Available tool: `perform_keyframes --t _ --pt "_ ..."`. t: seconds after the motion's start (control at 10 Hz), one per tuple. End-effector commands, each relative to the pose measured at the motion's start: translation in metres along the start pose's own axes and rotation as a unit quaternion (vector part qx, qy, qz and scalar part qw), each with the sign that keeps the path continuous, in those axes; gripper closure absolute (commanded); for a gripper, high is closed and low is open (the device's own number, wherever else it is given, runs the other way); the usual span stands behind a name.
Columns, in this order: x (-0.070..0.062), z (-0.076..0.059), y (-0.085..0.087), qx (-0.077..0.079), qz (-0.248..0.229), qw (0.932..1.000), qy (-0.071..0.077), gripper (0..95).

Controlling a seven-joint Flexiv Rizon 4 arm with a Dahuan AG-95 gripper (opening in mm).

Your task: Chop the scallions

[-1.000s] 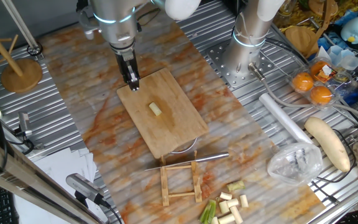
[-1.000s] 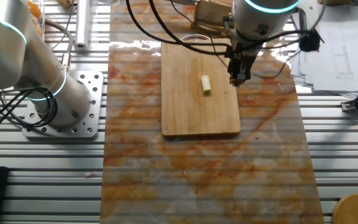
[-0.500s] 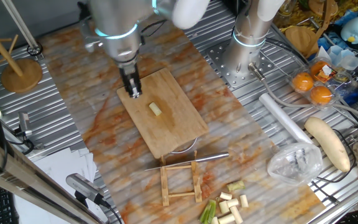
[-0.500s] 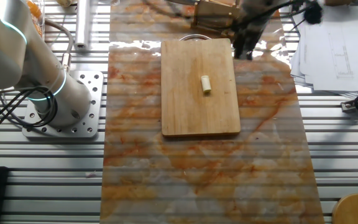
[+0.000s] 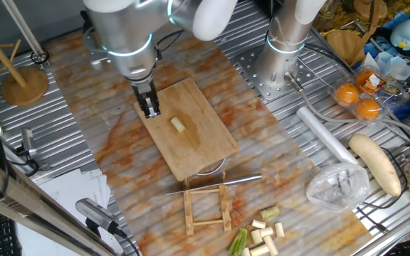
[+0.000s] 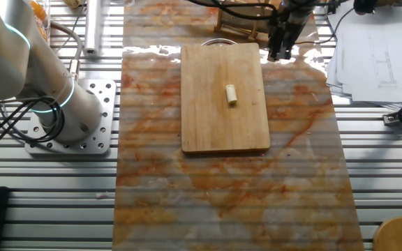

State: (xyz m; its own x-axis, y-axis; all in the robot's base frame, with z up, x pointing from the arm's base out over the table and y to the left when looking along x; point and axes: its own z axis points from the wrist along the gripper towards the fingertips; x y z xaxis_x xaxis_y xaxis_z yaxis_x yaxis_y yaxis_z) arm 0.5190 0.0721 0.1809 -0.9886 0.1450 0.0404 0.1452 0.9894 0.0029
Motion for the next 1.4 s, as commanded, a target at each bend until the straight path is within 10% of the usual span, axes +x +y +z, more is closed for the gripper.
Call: perform_keyframes --t 0.1,1.4 --pt "-0.0022 0.0005 0.0008 0.001 0.004 1.0000 0.002 95.0" --pt "-0.0022 0.0005 0.0008 -0.004 -0.060 0.9982 0.006 95.0"
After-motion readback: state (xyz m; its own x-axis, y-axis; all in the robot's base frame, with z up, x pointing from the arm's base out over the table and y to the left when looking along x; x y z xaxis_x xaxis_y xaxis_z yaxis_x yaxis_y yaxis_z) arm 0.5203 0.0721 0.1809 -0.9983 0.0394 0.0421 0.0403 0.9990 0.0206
